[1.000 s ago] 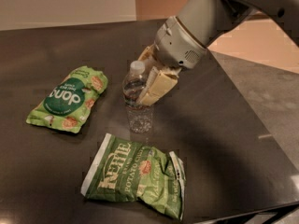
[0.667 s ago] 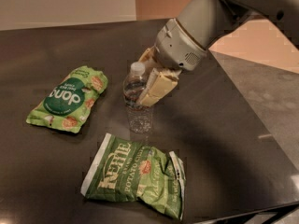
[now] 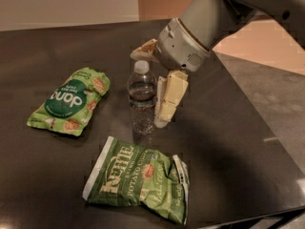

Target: Move water bottle near green jalapeno chip bag

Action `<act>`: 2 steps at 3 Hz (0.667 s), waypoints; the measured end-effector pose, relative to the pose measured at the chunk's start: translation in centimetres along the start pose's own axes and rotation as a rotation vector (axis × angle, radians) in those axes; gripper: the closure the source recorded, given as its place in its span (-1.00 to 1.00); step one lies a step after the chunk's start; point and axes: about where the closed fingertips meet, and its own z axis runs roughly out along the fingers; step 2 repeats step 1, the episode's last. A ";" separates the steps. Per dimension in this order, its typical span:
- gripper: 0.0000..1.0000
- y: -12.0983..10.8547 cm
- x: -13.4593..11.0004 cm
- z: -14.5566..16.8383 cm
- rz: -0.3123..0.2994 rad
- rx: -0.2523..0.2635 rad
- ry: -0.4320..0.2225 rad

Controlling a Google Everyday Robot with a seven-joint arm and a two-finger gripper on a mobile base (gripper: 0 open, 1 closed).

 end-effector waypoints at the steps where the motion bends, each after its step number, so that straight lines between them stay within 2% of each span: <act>1: -1.00 0.0 0.0 0.0 0.000 0.000 0.000; 2: -1.00 0.0 0.0 0.0 0.000 0.000 0.000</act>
Offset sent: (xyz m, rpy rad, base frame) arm 0.0000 0.0000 0.0000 0.0000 0.0000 0.0000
